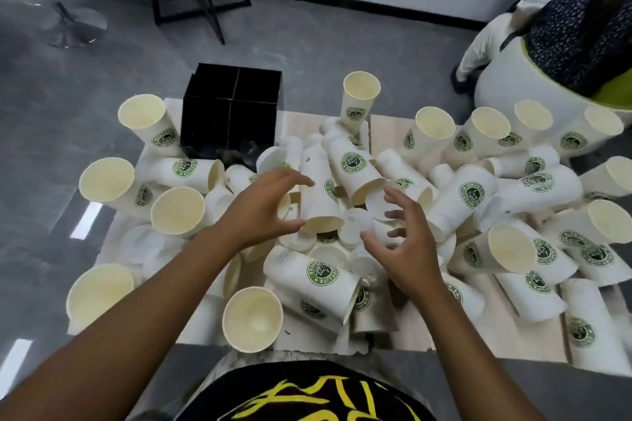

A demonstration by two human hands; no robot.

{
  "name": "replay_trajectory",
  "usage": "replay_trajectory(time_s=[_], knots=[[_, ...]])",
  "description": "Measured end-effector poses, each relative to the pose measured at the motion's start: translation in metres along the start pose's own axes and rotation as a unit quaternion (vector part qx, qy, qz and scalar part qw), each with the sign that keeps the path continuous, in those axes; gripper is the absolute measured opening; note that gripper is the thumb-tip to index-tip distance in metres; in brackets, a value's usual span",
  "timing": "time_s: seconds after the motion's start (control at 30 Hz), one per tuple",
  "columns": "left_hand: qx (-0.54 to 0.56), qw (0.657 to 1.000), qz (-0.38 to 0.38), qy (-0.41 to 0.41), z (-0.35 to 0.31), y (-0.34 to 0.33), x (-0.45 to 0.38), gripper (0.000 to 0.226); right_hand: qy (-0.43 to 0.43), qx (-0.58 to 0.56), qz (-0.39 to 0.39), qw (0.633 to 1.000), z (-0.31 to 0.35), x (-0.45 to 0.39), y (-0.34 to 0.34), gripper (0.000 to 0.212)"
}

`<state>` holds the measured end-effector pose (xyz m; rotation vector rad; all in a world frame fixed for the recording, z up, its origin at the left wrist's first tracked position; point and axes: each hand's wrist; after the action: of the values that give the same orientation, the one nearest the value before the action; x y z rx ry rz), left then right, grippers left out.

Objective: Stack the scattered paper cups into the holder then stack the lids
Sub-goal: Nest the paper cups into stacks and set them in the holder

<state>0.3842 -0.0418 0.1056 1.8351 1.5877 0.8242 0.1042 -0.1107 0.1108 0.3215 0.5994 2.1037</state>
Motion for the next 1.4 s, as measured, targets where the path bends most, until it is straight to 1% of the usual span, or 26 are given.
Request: replay_trajectory(time_s=[0.07,0.23,0.43,0.53,0.63,0.83,0.97,1.13,1.23,1.4], knots=[[-0.019,1.0,0.025,-0.001,0.002,-0.007,-0.008,0.066,-0.009,0.009,0.017,1.0,-0.001,0.004,-0.001,0.077],[-0.059,0.997,0.037,0.02,0.003,-0.026,-0.028,0.068,-0.004,0.011,0.042,0.999,-0.005,0.006,0.005,0.077],[-0.121,0.992,0.03,0.035,-0.003,-0.041,-0.044,0.057,-0.004,0.008,0.048,0.999,-0.015,0.005,0.013,0.076],[-0.135,0.99,0.005,0.045,-0.006,-0.04,-0.048,0.046,-0.004,0.007,0.049,0.999,-0.02,0.006,0.016,0.075],[-0.149,0.988,-0.026,0.036,-0.01,-0.037,-0.046,0.034,-0.003,0.004,0.053,0.999,-0.025,0.006,0.018,0.075],[-0.158,0.981,-0.1,0.052,-0.021,-0.021,-0.04,0.022,0.005,-0.012,0.062,0.998,-0.024,0.002,0.024,0.073],[-0.16,0.974,-0.143,0.068,-0.032,-0.005,-0.034,0.021,0.023,-0.016,0.069,0.997,-0.018,-0.003,0.029,0.074],[-0.136,0.968,-0.197,0.073,-0.055,0.017,-0.022,0.017,0.059,-0.02,0.082,0.995,-0.006,-0.007,0.035,0.075],[-0.118,0.965,-0.22,0.078,-0.068,0.028,-0.013,0.017,0.076,-0.014,0.099,0.992,-0.002,-0.008,0.037,0.077],[-0.071,0.958,-0.265,0.089,-0.089,0.034,0.013,0.013,0.108,-0.026,0.148,0.983,0.005,-0.007,0.03,0.074]])
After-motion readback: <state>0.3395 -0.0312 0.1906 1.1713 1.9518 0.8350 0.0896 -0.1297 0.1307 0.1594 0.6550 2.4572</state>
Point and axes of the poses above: each hand's wrist, its own x-axis away from the middle knuckle, its own y-axis out of the back of the hand, z = x × y, and after that the axes turned 12 degrees about z, right-handed
